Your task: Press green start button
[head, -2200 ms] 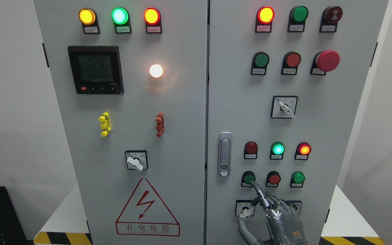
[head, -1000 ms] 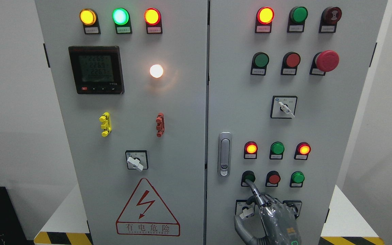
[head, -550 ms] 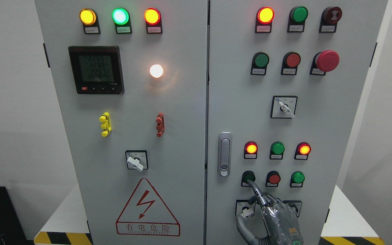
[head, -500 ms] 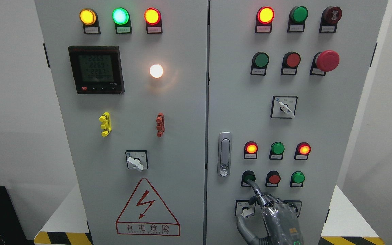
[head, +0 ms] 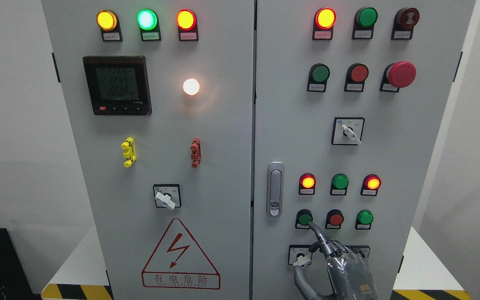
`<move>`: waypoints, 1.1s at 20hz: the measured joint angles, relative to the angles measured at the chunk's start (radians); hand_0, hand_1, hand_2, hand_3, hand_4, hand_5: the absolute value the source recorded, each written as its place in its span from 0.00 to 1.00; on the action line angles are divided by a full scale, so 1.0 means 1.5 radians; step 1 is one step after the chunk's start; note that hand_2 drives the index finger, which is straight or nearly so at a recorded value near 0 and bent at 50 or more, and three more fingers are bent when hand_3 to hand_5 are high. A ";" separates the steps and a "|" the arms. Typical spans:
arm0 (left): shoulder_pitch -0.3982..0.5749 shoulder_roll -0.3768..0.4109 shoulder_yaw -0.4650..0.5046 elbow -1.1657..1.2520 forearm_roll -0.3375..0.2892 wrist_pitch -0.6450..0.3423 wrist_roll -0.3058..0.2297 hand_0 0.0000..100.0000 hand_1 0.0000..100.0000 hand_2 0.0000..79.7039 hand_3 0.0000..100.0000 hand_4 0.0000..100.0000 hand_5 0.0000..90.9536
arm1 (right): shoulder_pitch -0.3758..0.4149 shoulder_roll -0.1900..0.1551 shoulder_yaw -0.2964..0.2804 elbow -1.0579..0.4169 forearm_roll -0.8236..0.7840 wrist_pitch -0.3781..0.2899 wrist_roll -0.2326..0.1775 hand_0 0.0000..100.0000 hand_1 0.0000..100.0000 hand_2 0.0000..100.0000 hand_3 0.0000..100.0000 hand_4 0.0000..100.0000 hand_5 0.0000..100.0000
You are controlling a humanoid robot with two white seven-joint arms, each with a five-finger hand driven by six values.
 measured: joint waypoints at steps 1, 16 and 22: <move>0.000 0.000 0.000 0.000 0.000 0.000 0.000 0.12 0.56 0.00 0.00 0.00 0.00 | 0.005 0.000 0.002 -0.004 -0.008 0.000 -0.002 0.54 0.33 0.00 0.53 0.55 0.49; 0.000 0.000 0.000 0.000 0.000 0.000 0.000 0.12 0.56 0.00 0.00 0.00 0.00 | 0.091 0.000 0.015 -0.059 -0.207 0.008 -0.005 0.64 0.34 0.00 0.41 0.50 0.43; 0.000 0.000 0.000 0.000 0.000 0.000 0.000 0.12 0.56 0.00 0.00 0.00 0.00 | 0.112 0.000 0.031 -0.073 -0.338 0.009 0.001 0.68 0.33 0.00 0.26 0.34 0.24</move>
